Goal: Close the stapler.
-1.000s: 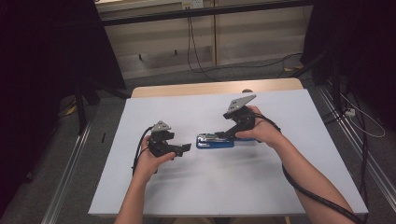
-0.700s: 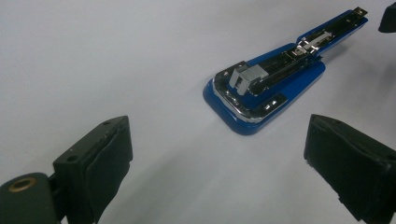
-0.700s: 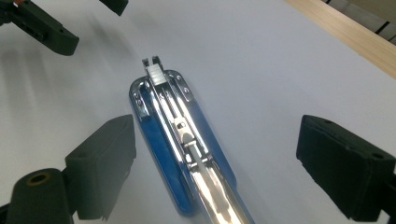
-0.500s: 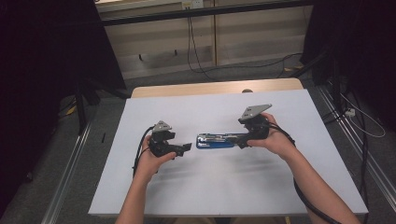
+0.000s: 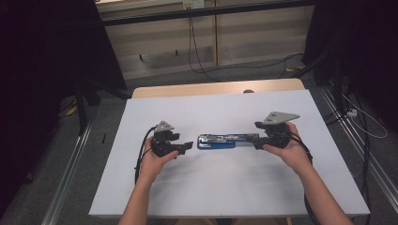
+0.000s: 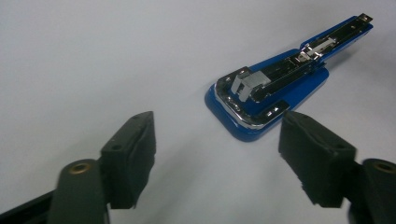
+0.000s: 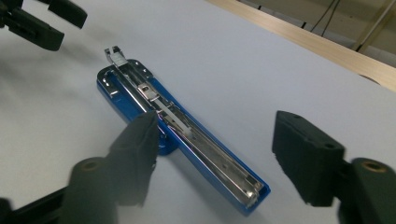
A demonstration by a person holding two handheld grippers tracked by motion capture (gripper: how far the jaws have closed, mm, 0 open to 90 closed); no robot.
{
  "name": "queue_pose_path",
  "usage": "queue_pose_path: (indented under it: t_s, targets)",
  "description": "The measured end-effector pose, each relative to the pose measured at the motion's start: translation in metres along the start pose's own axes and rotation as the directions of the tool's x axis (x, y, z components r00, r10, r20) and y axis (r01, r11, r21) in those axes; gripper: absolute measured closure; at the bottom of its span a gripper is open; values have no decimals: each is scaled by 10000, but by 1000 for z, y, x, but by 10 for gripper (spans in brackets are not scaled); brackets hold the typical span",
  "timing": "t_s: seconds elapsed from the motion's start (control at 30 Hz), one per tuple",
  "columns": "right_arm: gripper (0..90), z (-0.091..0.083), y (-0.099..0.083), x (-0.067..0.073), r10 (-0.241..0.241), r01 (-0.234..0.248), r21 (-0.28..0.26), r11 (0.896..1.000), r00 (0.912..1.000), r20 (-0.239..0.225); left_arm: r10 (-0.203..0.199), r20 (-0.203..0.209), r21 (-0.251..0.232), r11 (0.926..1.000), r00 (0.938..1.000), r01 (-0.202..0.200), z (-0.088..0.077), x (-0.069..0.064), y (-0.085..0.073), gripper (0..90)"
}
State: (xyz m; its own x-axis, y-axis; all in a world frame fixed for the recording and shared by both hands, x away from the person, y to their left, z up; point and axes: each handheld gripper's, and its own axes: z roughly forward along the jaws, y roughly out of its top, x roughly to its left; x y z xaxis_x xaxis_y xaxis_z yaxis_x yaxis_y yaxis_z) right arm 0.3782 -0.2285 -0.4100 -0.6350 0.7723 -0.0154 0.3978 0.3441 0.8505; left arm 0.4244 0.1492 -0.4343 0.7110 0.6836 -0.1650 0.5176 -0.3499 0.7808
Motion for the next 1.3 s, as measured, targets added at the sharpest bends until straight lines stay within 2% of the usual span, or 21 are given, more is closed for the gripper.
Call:
queue_pose_path:
  t_s: [0.1,0.13,0.2,0.27,0.33,0.37,0.5,0.7,0.83,1.03,1.13,1.3]
  targets:
    - [492,-5,-6,-2,239,-246,130,9996,9987,458,23,-66,-17,10000,10000,-23,-1,0,0,405]
    - [514,-6,-8,-2,108,-121,201,9997,9978,655,52,-66,-23,10000,10000,-52,-1,0,0,442]
    - [584,-7,-12,-2,148,-169,292,9994,9973,713,114,-55,-2,9999,9999,-114,0,-1,0,509]
    - [648,-7,-15,-1,-44,13,396,9992,9969,790,41,-131,-51,10000,9999,-42,3,-3,0,589]
    - [715,-6,-18,-1,-54,12,452,9990,9958,917,203,-58,-33,9998,9998,-203,5,-6,1,663]
    - [755,-5,-20,-1,-98,49,495,9988,9950,990,158,-55,-109,9998,9999,-158,6,-8,1,706]
    - [878,-3,-28,-3,235,-294,495,9983,9930,1159,103,-52,-13,9999,9999,-104,9,-10,1,823]
    - [900,-5,-36,-11,543,-650,643,9958,9863,1559,198,1,258,9995,9998,-198,17,-11,0,900]
    - [900,-8,-39,-15,418,-563,777,9954,9834,1768,240,-34,370,9990,9997,-238,23,-12,-2,900]
    - [900,-5,-46,-18,486,-687,1099,9916,9831,1764,238,47,359,9991,9997,-239,28,-14,-3,900]
    - [900,-1,-48,-18,265,-512,1339,9897,9833,1802,383,113,456,9982,9992,-388,29,-17,-3,900]
    - [900,6,-49,-15,187,-458,1633,9855,9864,1635,465,84,510,9976,9989,-469,31,-16,-4,900]
